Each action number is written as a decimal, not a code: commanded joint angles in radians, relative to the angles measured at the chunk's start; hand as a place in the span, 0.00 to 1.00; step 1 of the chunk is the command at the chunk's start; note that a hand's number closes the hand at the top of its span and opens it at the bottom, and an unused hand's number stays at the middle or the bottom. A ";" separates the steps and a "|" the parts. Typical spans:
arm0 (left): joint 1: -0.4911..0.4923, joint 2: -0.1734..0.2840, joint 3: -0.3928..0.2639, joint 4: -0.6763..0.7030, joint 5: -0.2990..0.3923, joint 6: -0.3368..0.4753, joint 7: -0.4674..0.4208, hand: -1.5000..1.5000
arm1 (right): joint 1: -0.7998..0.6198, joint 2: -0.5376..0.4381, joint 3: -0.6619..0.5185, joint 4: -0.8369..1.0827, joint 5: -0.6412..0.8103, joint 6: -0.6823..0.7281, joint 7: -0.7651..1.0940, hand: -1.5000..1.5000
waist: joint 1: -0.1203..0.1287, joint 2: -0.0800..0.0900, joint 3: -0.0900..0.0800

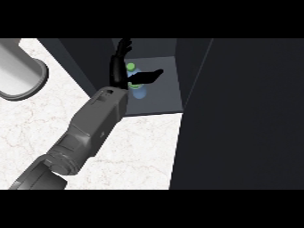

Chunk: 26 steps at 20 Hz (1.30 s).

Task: Pick up the bottled water, place it into the cabinet and close the cabinet

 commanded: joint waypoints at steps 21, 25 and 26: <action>-0.060 -0.005 0.035 -0.117 0.044 -0.383 -0.006 0.00 | 0.038 0.002 -0.037 -0.075 -0.040 0.038 0.036 0.00 | 0.028 -0.019 0.001; 0.079 -0.005 -0.001 -0.226 0.091 -0.433 -0.013 0.00 | 0.092 0.019 0.010 -0.054 0.024 0.022 -0.022 0.00 | 0.047 -0.030 0.001; 0.066 -0.005 -0.019 -0.264 0.110 -0.415 0.009 0.00 | 0.004 0.023 -0.010 -0.068 0.024 0.012 0.073 0.00 | 0.050 -0.026 0.001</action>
